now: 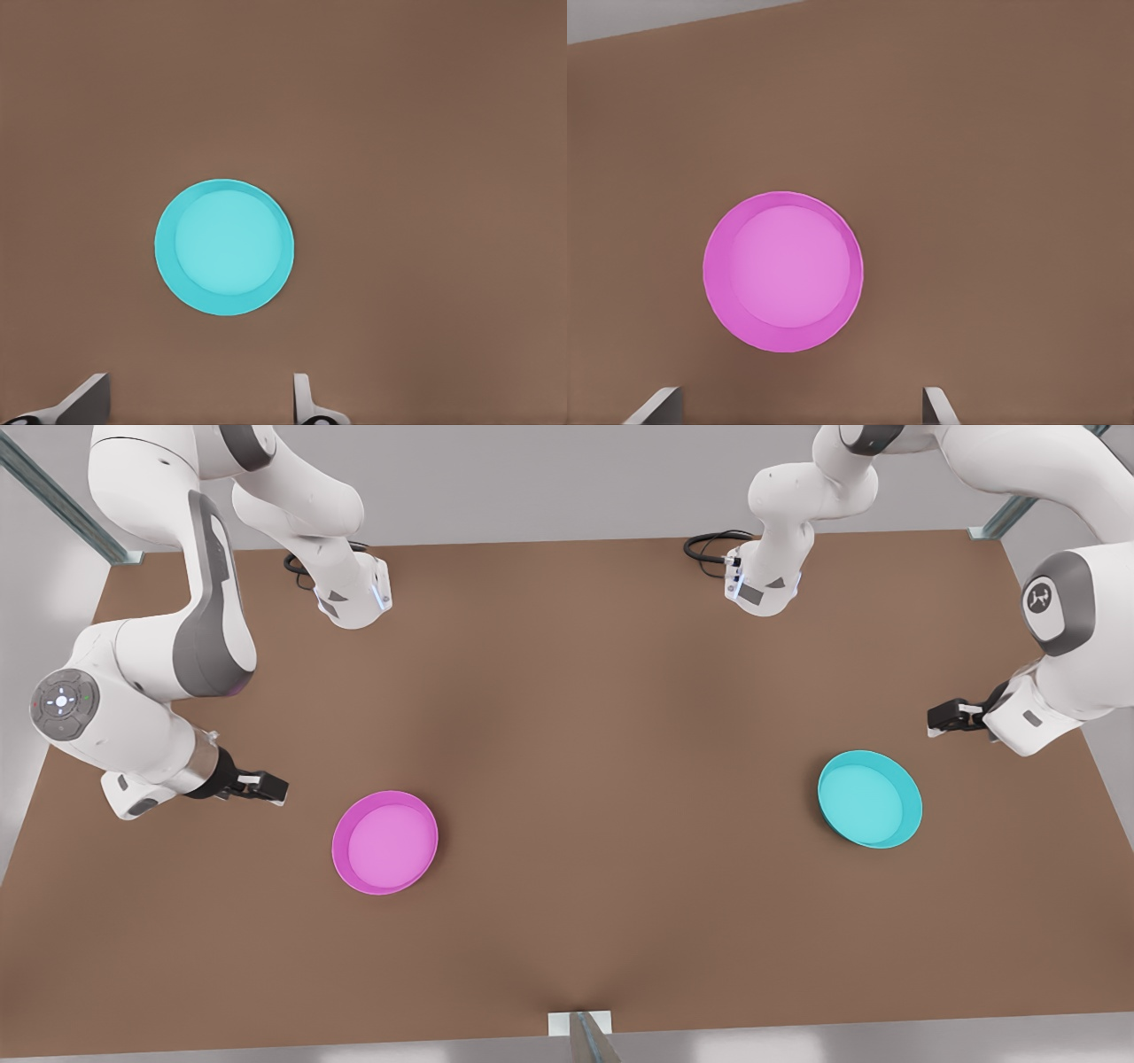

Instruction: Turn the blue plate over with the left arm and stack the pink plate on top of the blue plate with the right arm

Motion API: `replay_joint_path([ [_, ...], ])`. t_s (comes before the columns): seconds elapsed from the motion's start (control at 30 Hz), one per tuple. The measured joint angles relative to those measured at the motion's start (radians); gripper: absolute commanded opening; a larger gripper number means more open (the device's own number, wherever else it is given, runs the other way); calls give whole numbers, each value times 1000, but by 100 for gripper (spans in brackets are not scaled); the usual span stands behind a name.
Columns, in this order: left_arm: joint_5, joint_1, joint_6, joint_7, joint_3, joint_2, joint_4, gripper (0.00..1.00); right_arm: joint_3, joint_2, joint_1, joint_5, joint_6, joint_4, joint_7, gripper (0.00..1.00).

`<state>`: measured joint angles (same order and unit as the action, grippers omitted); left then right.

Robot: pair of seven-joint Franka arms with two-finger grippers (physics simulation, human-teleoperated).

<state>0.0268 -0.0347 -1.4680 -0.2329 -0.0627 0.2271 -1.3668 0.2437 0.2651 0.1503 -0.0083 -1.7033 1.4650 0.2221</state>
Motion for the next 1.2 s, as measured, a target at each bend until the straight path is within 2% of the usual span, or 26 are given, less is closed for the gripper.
replay_joint_path([
  [0.07,1,-5,0,-4,0,16,0,100,-1,2,-8,-4,17,-2,-7,100],
  [0.17,-65,-199,86,-250,-1,239,-4,100,0,2,2,7,17,0,-9,100],
  [0.23,-147,-304,-12,-334,0,377,-9,100,0,2,0,5,17,0,-9,100],
  [0.37,-245,-307,-347,-361,1,389,-194,100,1,6,-14,5,61,5,-4,100],
  [0.53,-294,-390,-494,-358,23,463,-196,100,6,115,-20,0,79,-39,-14,100],
  [0.83,-435,-393,-547,-276,21,529,-195,99,-1,160,-2,-13,71,-94,-5,100],
  [1.2,-446,-389,-537,-355,24,551,-196,99,-1,156,67,-7,61,-88,17,100],
])
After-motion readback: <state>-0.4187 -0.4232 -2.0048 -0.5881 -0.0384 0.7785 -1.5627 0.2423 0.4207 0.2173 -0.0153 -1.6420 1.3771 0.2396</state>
